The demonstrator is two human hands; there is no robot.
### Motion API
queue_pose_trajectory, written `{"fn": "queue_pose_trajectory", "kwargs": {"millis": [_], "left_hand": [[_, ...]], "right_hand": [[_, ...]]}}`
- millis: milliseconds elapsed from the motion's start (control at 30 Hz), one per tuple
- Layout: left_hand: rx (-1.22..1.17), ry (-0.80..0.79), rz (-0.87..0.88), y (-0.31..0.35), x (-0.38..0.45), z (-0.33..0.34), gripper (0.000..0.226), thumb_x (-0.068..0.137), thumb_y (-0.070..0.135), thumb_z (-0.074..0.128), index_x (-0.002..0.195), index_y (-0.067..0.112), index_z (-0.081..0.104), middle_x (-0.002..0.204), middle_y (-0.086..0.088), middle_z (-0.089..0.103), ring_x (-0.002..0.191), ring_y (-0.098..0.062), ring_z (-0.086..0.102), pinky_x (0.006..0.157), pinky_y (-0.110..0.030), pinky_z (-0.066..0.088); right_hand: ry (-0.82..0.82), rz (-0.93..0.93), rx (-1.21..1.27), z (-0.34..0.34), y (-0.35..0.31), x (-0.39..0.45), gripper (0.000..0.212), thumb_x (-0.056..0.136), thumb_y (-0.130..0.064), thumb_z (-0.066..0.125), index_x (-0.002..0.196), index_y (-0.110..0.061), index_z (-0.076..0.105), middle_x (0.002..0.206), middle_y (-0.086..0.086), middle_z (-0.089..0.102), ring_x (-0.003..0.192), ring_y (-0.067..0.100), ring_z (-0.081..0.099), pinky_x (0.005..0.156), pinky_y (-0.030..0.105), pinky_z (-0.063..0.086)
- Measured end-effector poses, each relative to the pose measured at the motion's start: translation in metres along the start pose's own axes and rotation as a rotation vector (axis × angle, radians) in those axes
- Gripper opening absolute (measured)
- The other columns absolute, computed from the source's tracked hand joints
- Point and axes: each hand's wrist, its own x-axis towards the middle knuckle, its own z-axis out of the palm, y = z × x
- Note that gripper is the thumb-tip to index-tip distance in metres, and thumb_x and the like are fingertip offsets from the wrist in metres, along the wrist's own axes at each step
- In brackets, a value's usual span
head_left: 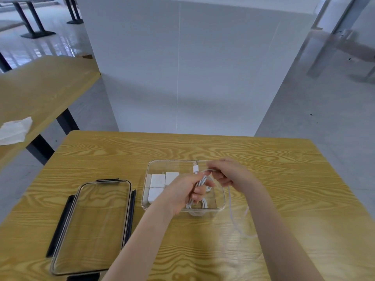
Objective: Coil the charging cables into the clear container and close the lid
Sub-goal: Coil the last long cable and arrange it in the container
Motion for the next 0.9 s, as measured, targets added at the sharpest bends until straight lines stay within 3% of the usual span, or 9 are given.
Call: {"fn": "queue_pose_trajectory", "kwargs": {"millis": [67,167,267,367,567,633,733,833,900], "left_hand": [[0.009,0.032,-0.005,-0.002,0.007,0.002,0.035,0.1,0.027,0.033,0.082,0.009,0.057,0.046,0.008,0.036,0.04,-0.006,0.03,0.044,-0.017,0.025],[0.022,0.118,-0.003,-0.005,0.014,0.005,0.038,0.1,0.03,0.031,0.07,0.016,0.05,0.043,0.009,0.038,0.041,-0.008,0.032,0.047,-0.02,0.026],[-0.02,0.266,0.004,-0.005,0.021,0.0,0.04,0.099,0.03,0.032,0.066,0.017,0.049,0.041,0.01,0.038,0.042,-0.009,0.033,0.052,-0.023,0.028],[-0.109,0.328,0.021,-0.003,0.024,-0.007,0.045,0.099,0.027,0.031,0.06,0.016,0.05,0.042,0.008,0.04,0.037,-0.007,0.034,0.054,-0.024,0.029],[-0.244,0.31,0.018,-0.005,0.024,-0.011,0.046,0.1,0.027,0.031,0.069,0.005,0.057,0.046,-0.003,0.05,0.042,-0.015,0.043,0.056,-0.029,0.034],[-0.252,0.296,0.021,-0.004,0.022,-0.011,0.046,0.1,0.029,0.031,0.079,0.002,0.062,0.059,-0.009,0.057,0.052,-0.019,0.052,0.061,-0.031,0.039],[-0.397,0.229,0.041,0.001,0.018,-0.008,0.042,0.101,0.028,0.03,0.1,-0.002,0.059,0.084,-0.013,0.065,0.077,-0.022,0.062,0.072,-0.03,0.049],[-0.546,0.155,0.071,0.008,0.013,-0.01,0.041,0.101,0.028,0.029,0.097,-0.002,0.057,0.071,-0.008,0.063,0.068,-0.019,0.059,0.068,-0.027,0.047],[-0.62,0.128,0.096,0.011,0.011,-0.013,0.039,0.101,0.027,0.029,0.091,0.0,0.056,0.054,0.001,0.049,0.056,-0.014,0.047,0.064,-0.025,0.038]], "right_hand": [[0.032,-0.039,-0.113,0.004,-0.015,-0.012,0.033,0.089,-0.018,0.052,0.061,-0.006,0.065,0.045,0.0,0.047,0.035,0.01,0.031,0.04,0.021,0.024],[0.068,-0.146,-0.234,0.014,-0.024,-0.025,0.027,0.09,-0.011,0.047,0.083,0.009,0.063,0.06,0.005,0.063,0.041,0.012,0.046,0.043,0.022,0.036],[0.093,-0.211,-0.171,0.022,-0.023,-0.032,0.018,0.093,-0.008,0.046,0.095,-0.004,0.063,0.08,0.009,0.07,0.05,0.014,0.058,0.047,0.024,0.046],[0.085,-0.241,-0.13,0.029,-0.018,-0.034,0.015,0.093,-0.007,0.046,0.1,-0.007,0.059,0.089,0.011,0.071,0.055,0.014,0.062,0.053,0.025,0.05],[0.02,-0.235,-0.147,0.032,-0.012,-0.039,0.008,0.091,-0.008,0.054,0.096,-0.004,0.059,0.07,0.005,0.069,0.055,0.017,0.063,0.054,0.025,0.053],[-0.011,-0.219,-0.106,0.035,-0.01,-0.041,0.005,0.091,-0.009,0.055,0.088,-0.008,0.058,0.069,0.009,0.069,0.055,0.017,0.065,0.055,0.025,0.054],[-0.096,-0.171,-0.095,0.039,-0.007,-0.042,0.016,0.094,-0.019,0.052,0.081,-0.011,0.059,0.072,0.012,0.072,0.062,0.02,0.068,0.066,0.031,0.058],[-0.224,-0.133,-0.047,0.039,0.007,-0.036,0.034,0.096,-0.034,0.046,0.078,-0.01,0.064,0.079,0.016,0.072,0.077,0.021,0.07,0.087,0.039,0.054],[-0.302,-0.139,-0.05,0.039,0.02,-0.032,0.045,0.094,-0.045,0.045,0.073,-0.014,0.069,0.078,0.014,0.071,0.08,0.02,0.067,0.094,0.038,0.05]]}}
